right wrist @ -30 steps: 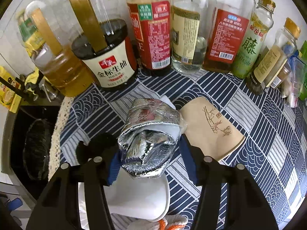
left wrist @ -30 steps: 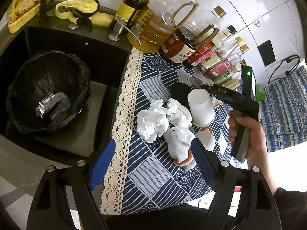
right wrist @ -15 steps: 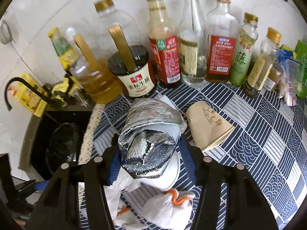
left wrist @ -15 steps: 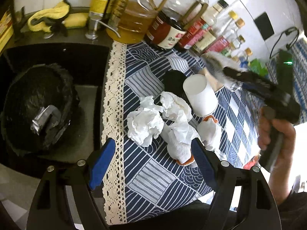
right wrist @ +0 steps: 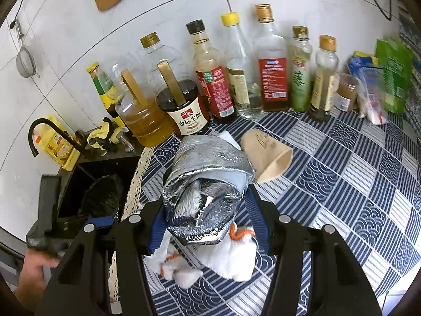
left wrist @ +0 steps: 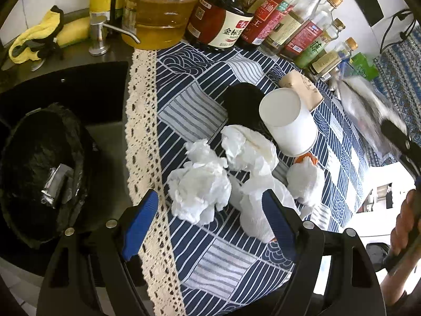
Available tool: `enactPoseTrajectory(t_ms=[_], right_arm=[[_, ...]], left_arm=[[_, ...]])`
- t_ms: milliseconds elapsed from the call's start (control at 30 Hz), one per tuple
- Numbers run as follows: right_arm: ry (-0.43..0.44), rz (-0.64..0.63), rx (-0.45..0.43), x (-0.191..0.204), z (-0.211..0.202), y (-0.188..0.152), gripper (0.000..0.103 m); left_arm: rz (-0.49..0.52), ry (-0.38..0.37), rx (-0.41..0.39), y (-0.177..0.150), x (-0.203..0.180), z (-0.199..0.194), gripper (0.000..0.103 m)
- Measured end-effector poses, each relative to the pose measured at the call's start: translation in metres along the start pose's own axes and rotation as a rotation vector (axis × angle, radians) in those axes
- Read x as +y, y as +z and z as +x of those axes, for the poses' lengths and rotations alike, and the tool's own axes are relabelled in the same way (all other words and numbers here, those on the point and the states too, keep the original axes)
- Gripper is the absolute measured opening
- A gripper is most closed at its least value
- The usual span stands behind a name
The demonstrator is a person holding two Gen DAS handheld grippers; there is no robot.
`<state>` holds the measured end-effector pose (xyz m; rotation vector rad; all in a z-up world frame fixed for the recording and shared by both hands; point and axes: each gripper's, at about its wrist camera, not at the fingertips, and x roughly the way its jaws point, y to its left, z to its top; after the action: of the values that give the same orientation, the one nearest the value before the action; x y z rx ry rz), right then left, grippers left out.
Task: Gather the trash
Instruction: 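Grasp a crumpled white tissue with the left tool while the right holds the foil, then carry the tissue and foil bundle over the trash bag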
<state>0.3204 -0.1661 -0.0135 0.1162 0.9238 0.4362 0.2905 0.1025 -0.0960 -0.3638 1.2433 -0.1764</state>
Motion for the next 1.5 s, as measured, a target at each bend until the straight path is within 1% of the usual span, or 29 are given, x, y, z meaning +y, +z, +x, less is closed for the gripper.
enactPoseTrajectory(t_ms=[100,233,300,333,400,467,633,767,833,933,1167,1267,1500], right_arm=[[-0.005,0.011,-0.005,-0.006,-0.009,-0.010,0.056],[-0.010,0.049,0.005,-0.016,-0.015,-0.024,0.056],[-0.011,0.060,0.011,-0.020,-0.017,-0.031,0.056],[-0.011,0.064,0.013,-0.021,-0.017,-0.034,0.056],[-0.010,0.071,0.014,-0.023,-0.019,-0.039,0.056],[-0.005,0.081,0.020,-0.026,-0.018,-0.043,0.056],[0.013,0.083,0.039,-0.025,-0.015,-0.048,0.056],[0.027,0.063,0.052,-0.021,-0.011,-0.048,0.056],[0.037,0.052,0.055,-0.019,-0.010,-0.047,0.056],[0.050,0.035,0.061,-0.015,-0.008,-0.045,0.056],[0.080,-0.012,0.071,0.001,-0.003,-0.039,0.056],[0.063,-0.050,0.061,0.012,-0.004,-0.037,0.056],[0.121,-0.110,0.090,0.047,0.012,-0.034,0.056]], left_arm=[[0.029,0.020,0.007,0.003,-0.003,0.008,0.079],[0.013,0.018,0.024,0.008,0.003,0.021,0.079],[0.016,0.033,0.028,0.009,0.006,0.029,0.077],[0.006,0.029,0.038,0.009,0.009,0.033,0.069],[-0.004,0.017,0.057,0.010,0.012,0.038,0.057],[-0.008,0.014,0.053,0.009,0.013,0.039,0.057],[0.007,0.003,0.045,0.009,0.008,0.042,0.045],[-0.003,-0.001,0.035,0.010,0.008,0.039,0.041],[-0.009,-0.010,0.029,0.009,0.009,0.036,0.032],[-0.020,-0.012,0.011,0.009,0.011,0.028,0.028],[-0.056,-0.036,-0.015,0.006,0.019,0.018,0.025],[-0.074,-0.054,-0.052,0.004,0.022,0.004,0.025],[-0.104,-0.076,-0.114,-0.003,0.034,-0.030,0.025]])
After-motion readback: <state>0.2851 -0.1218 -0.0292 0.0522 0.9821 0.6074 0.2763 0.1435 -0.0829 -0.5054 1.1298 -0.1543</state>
